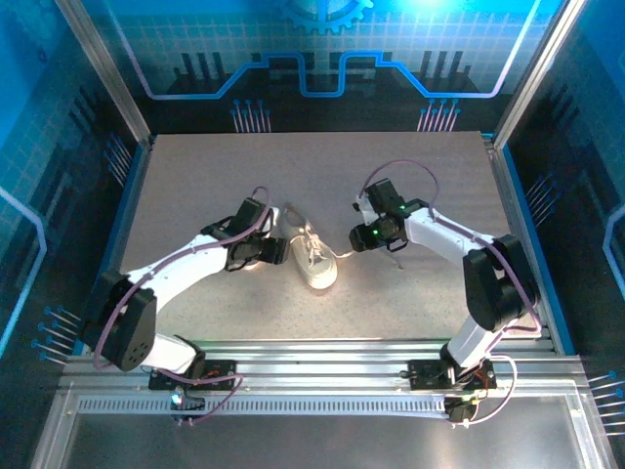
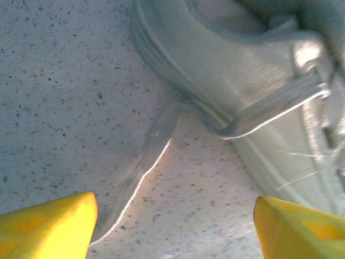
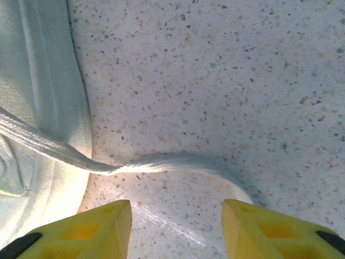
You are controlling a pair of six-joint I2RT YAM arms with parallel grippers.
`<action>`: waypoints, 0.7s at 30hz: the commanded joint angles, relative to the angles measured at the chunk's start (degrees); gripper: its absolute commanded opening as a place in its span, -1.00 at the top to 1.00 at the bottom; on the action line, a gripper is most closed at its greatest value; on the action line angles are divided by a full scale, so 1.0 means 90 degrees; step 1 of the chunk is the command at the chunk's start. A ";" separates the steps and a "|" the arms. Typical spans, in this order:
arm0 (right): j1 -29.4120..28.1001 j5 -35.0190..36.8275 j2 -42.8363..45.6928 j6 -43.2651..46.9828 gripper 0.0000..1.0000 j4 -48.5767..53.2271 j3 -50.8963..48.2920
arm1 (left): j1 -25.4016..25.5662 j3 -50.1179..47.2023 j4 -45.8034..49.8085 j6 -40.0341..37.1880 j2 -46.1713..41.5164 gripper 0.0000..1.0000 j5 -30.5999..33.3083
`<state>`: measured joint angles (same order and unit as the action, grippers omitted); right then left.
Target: Tie the shoes
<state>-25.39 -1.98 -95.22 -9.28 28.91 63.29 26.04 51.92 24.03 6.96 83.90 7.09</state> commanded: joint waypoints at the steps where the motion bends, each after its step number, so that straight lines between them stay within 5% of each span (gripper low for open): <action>1: -0.0169 -0.0422 0.0177 0.0330 0.04 0.0206 -0.0272 | -0.0042 0.0352 0.0982 -0.0823 0.0711 -0.53 0.0504; 8: -0.0802 -0.1097 0.0130 0.0109 0.09 -0.0611 -0.0918 | -0.0071 0.0578 0.1361 -0.0651 0.1713 -0.51 0.0791; 11: -0.1119 -0.1355 -0.0079 -0.0005 0.15 -0.0941 -0.0912 | -0.0189 0.0658 0.1485 -0.0552 0.1794 -0.14 0.0786; 15: -0.1620 -0.1505 -0.0404 -0.0253 0.26 -0.1318 -0.0723 | -0.0368 0.0594 0.1529 -0.0437 0.1423 0.77 0.0880; 17: -0.1815 -0.1657 -0.0550 -0.0449 0.31 -0.1570 -0.0633 | -0.0412 0.0579 0.1552 -0.0400 0.1042 0.99 0.0813; 21: -0.2003 -0.1768 -0.0772 -0.0759 0.33 -0.1854 -0.0411 | -0.0501 0.0636 0.1866 -0.0295 0.0207 1.00 0.0550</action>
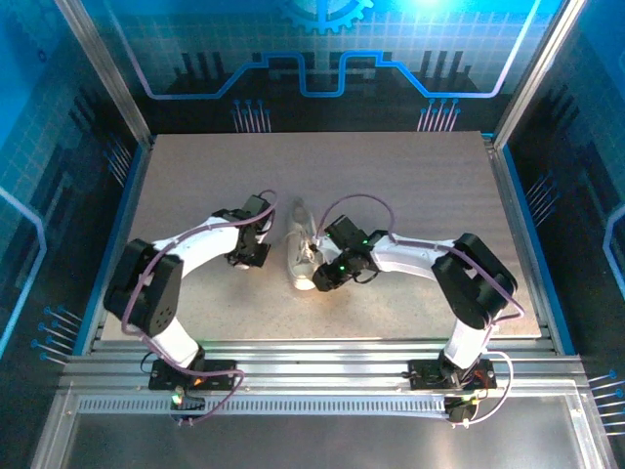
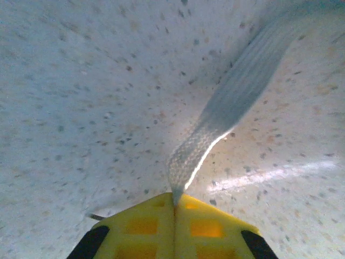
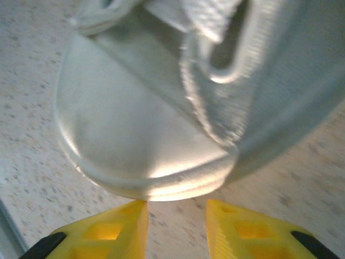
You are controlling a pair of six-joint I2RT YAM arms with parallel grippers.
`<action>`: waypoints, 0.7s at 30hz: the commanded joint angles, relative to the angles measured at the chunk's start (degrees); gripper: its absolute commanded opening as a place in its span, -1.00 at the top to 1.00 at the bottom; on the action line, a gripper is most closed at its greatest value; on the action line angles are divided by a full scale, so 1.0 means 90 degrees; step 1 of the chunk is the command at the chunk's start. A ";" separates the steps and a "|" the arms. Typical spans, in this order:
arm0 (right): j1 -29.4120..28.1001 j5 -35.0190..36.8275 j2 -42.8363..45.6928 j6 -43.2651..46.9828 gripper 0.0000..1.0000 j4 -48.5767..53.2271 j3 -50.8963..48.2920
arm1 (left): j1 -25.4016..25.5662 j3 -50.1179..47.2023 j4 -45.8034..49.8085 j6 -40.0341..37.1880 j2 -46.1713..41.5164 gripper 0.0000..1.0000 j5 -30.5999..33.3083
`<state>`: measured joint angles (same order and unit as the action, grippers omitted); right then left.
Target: Tie the shoes
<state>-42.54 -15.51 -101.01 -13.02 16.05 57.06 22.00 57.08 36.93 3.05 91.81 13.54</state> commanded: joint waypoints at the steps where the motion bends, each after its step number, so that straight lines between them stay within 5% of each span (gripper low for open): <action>1: -0.0092 -0.0190 -0.0120 -0.0392 0.32 -0.0342 0.0349 | -0.0052 0.0087 0.0536 0.0217 -0.0847 1.00 -0.0295; 7: 0.0486 0.0519 0.0541 -0.0153 0.12 0.0646 0.0424 | 0.0160 0.0106 0.0868 0.1348 -0.1814 1.00 -0.1386; 16: 0.2251 0.2975 0.0695 0.0090 -0.37 0.2647 0.0521 | 0.1741 0.0709 0.0517 0.2605 -0.1943 1.00 -0.1173; 21: 0.2658 0.2791 0.0388 0.0280 -0.41 0.2841 0.0563 | 0.2118 0.0835 -0.0308 0.2883 -0.1392 1.00 -0.1312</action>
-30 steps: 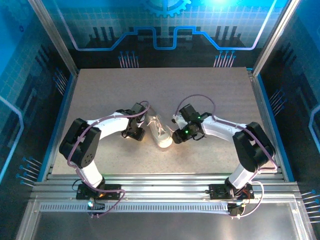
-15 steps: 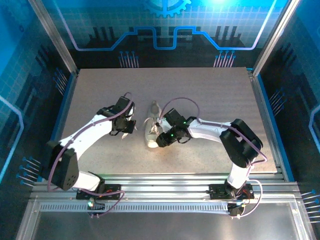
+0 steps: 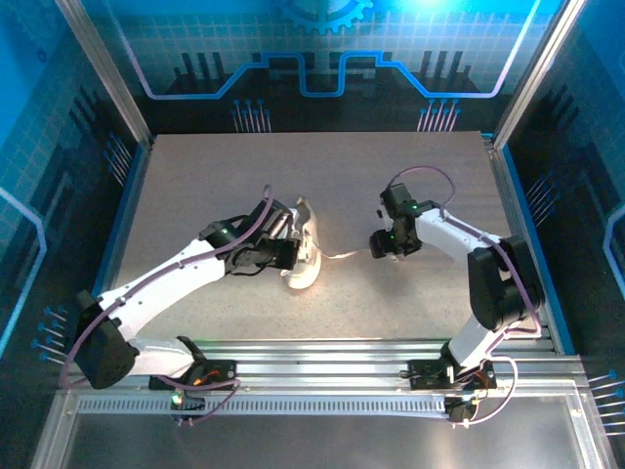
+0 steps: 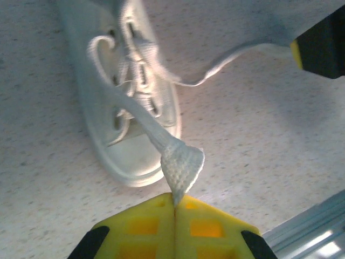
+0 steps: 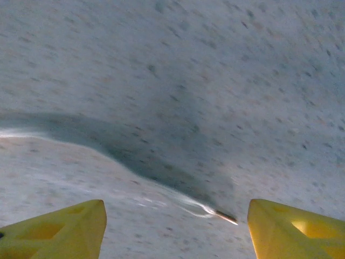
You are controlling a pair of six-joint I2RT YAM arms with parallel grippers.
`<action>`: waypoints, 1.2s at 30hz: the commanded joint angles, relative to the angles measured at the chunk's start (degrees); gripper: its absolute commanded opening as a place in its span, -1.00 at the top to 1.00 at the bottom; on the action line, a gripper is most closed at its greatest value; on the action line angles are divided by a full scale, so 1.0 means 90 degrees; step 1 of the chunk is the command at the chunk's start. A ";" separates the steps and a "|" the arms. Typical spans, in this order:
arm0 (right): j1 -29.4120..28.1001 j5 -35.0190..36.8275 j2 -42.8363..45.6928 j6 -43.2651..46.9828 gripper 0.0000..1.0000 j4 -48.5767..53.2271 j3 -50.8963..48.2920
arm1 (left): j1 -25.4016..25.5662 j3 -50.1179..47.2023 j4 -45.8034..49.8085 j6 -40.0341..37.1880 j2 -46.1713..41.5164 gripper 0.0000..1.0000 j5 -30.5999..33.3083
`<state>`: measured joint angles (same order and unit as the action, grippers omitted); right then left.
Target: Tie the shoes
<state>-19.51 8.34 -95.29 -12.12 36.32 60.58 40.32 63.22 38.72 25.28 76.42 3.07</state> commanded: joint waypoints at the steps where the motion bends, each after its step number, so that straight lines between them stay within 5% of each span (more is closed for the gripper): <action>1: 0.0101 0.0051 -0.0338 0.0193 -0.41 0.0593 0.0173 | 0.0085 0.0179 -0.0671 0.0504 0.0446 1.00 -0.0253; 10: 0.0041 -0.0508 -0.0891 0.0423 -0.29 0.0219 0.0264 | 0.0202 0.0387 -0.1438 0.0803 0.1185 1.00 -0.0681; 12: -0.0018 -0.0587 -0.0971 0.0557 -0.11 0.0243 0.0347 | 0.0254 0.0406 -0.1558 0.0846 0.1342 1.00 -0.0716; 16: -0.0070 -0.0490 -0.0938 0.0595 0.60 0.0358 0.0421 | 0.0382 0.0473 -0.1826 0.0979 0.1682 0.97 -0.0775; 20: 0.0005 -0.0281 -0.0501 0.0560 0.92 0.0387 0.0356 | 0.0506 0.0695 -0.1976 0.0982 0.2077 0.78 -0.0943; 26: 0.0366 -0.0435 0.0697 0.0138 1.00 0.0496 0.0337 | 0.0538 0.1126 -0.1665 0.0526 0.2178 0.22 -0.0862; 31: 0.0202 -0.1166 0.1508 -0.0332 1.00 0.0499 0.0263 | 0.0374 0.1212 -0.1282 0.0080 0.1720 0.07 -0.0382; 36: -0.0713 -0.1803 0.1882 -0.1340 1.00 0.0205 0.0096 | -0.0246 0.0569 -0.1340 0.0096 0.0759 0.01 -0.0322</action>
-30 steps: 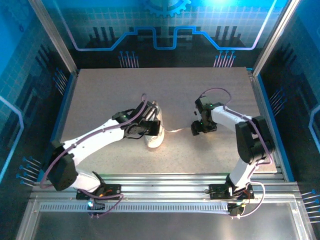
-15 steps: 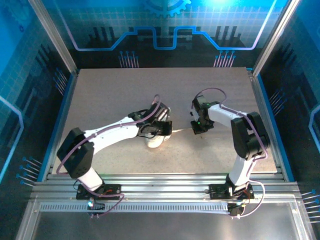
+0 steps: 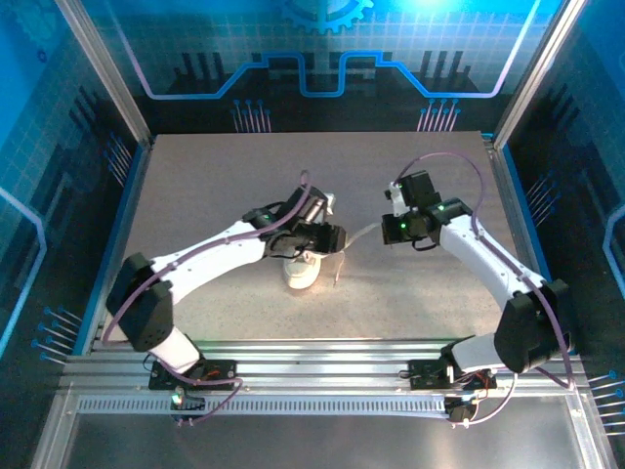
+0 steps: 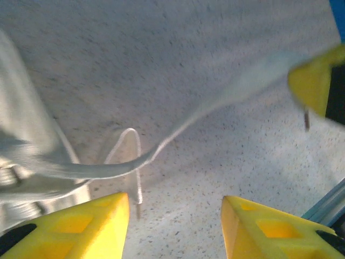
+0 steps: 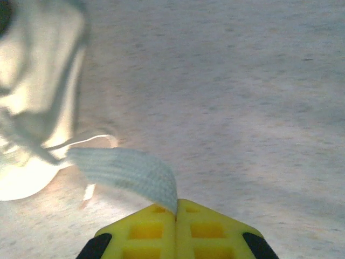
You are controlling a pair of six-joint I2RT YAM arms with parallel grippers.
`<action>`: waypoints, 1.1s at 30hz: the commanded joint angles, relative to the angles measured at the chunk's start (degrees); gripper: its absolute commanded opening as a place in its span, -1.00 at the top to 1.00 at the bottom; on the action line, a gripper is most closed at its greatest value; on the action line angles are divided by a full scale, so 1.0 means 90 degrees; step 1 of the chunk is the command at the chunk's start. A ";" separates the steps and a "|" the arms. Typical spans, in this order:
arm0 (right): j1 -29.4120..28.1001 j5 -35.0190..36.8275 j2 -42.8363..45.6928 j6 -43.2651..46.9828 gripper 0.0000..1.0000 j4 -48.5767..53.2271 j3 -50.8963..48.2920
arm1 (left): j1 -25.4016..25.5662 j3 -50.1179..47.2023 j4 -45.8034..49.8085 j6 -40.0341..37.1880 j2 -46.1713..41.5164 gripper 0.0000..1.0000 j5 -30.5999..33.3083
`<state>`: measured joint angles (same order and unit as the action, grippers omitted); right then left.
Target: Tie the shoes
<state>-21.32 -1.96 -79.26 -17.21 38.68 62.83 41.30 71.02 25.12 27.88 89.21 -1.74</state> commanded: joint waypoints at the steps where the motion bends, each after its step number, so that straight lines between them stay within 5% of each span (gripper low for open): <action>1: -0.0839 -0.0750 0.0108 -0.0971 1.00 -0.0221 -0.0121 | -0.0540 -0.0500 0.0135 -0.0154 -0.0919 0.00 0.0196; 8: -0.2762 -0.1428 -0.1139 -0.1861 0.94 -0.1774 0.0766 | -0.1827 -0.1757 0.0301 0.0032 -0.2773 -0.11 0.0242; 14: -0.3460 -0.1385 -0.2656 -0.2080 0.90 -0.2187 0.1958 | -0.2446 -0.2185 0.0948 0.0051 -0.3715 -0.13 0.0266; 17: -0.3530 -0.1279 -0.3044 -0.2365 0.78 -0.2450 0.2076 | -0.2553 -0.2351 0.1142 0.0091 -0.3931 -0.14 0.0318; 22: -0.3558 -0.1506 -0.3189 -0.2501 0.11 -0.2669 0.2111 | -0.2764 -0.2618 0.1370 0.0261 -0.4081 -0.16 0.0271; 33: -0.3054 -0.0722 -0.2051 -0.1558 0.03 -0.2019 0.1406 | -0.2902 -0.3443 0.1787 0.2340 -0.4122 0.09 0.0369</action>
<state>-50.68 -11.27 -100.66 -34.41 18.13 77.23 15.68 42.96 39.24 40.05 52.64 2.33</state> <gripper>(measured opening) 0.489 0.460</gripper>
